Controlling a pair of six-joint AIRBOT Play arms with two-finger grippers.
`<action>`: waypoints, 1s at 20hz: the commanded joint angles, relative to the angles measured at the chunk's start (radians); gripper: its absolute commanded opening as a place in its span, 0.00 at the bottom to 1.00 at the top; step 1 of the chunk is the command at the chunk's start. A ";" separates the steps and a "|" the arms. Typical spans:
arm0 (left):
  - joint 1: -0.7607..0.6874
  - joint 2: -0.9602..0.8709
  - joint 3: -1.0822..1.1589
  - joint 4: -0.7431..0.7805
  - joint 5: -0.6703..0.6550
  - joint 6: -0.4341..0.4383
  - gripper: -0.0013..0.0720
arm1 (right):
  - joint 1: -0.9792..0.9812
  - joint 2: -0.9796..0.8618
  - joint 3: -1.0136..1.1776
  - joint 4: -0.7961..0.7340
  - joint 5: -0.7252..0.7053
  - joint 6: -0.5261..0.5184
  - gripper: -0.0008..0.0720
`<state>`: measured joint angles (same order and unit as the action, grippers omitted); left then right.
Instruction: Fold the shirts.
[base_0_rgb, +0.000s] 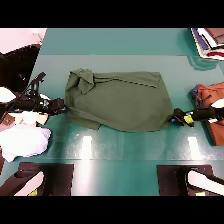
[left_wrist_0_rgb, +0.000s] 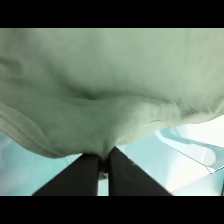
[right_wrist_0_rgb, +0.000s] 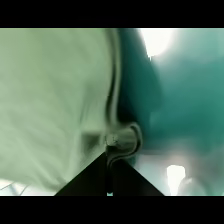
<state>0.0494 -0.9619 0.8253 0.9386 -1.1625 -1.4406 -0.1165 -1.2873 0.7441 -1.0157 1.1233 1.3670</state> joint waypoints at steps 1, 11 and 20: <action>0.000 0.003 0.065 0.001 -0.035 0.000 0.06 | 0.061 0.022 0.096 -0.010 -0.012 0.000 0.04; 0.000 0.178 0.924 0.028 -0.080 -0.056 0.06 | -0.095 0.537 0.794 -0.034 0.019 -0.010 0.04; 0.000 0.166 1.299 0.112 -0.018 -0.168 0.06 | -0.275 0.516 1.201 -0.033 0.177 -0.008 0.04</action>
<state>0.0490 -0.7876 2.0857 0.9840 -1.1732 -1.5707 -0.3592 -0.7288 1.8317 -1.0447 1.2163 1.3556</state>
